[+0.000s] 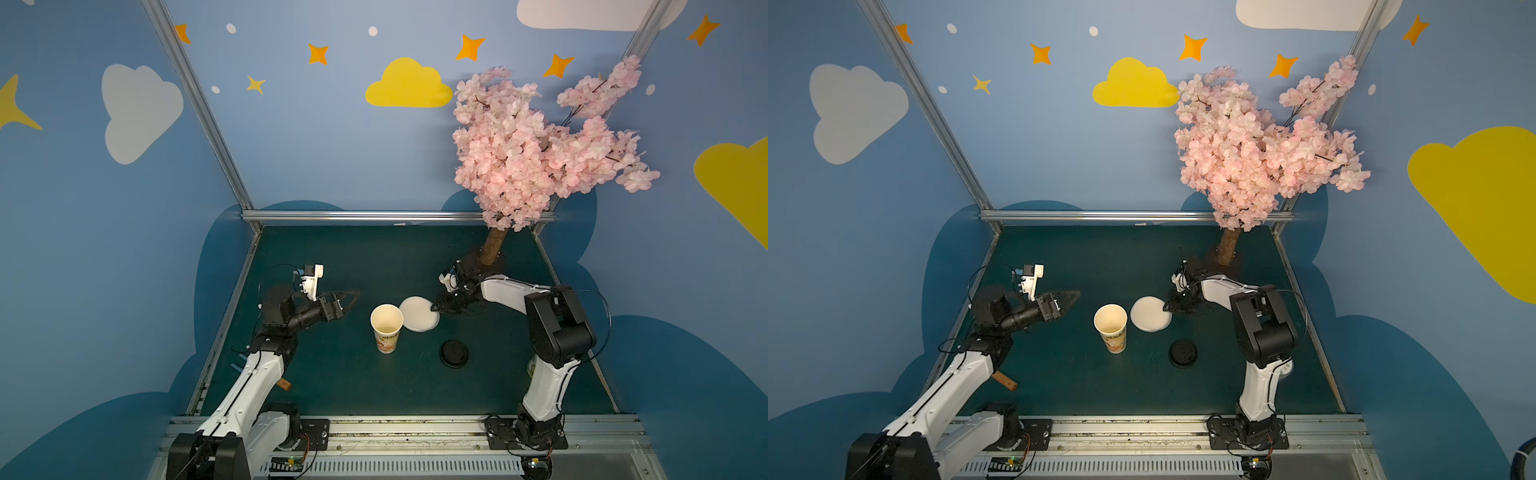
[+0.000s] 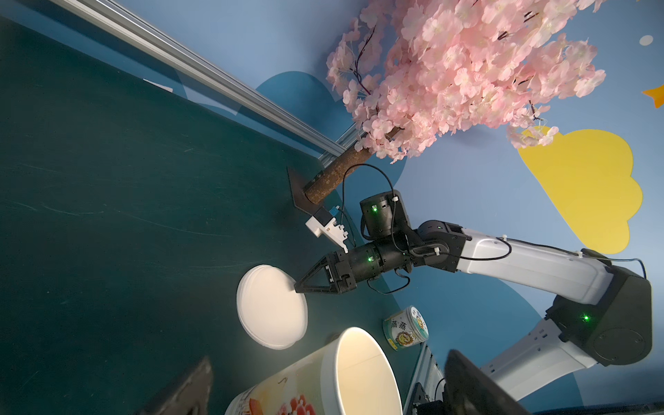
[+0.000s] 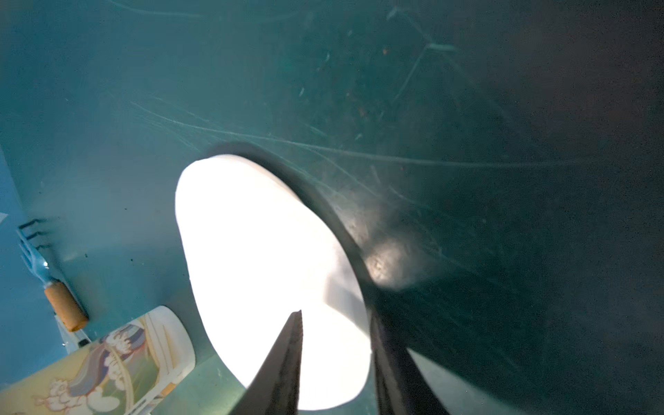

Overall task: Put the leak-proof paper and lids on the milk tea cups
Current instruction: Pick up the leak-proof paper from the center of the board.

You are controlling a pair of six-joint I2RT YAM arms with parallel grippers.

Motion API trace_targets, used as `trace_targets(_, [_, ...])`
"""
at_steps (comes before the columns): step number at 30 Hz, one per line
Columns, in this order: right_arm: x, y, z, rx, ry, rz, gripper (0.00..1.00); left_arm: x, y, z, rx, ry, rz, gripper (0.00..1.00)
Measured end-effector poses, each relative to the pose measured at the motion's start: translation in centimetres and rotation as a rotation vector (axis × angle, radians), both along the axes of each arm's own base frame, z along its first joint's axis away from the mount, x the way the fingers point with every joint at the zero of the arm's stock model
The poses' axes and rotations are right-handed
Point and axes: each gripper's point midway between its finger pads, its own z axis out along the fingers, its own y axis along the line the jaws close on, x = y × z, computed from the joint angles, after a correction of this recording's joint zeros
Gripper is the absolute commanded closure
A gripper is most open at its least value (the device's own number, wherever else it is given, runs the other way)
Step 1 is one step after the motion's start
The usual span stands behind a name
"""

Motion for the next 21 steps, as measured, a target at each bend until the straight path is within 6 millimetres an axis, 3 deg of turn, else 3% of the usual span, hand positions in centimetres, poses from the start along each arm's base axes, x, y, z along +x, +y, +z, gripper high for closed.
trace_targets(10, [0.4, -0.6, -0.6, -0.042, -0.008, -0.015, 1.00, -0.1, 0.0, 0.3, 0.003, -0.011, -0.001, 0.01])
trace_targets(16, [0.6, -1.1, -0.5, -0.119, -0.048, 0.001, 1.00, -0.1, 0.1, 0.3, 0.011, -0.009, 0.011, 0.01])
trace_targets(21, [0.2, -3.1, -0.2, -0.229, -0.065, -0.008, 1.00, -0.2, 0.2, 0.3, 0.019, -0.017, 0.020, 0.01])
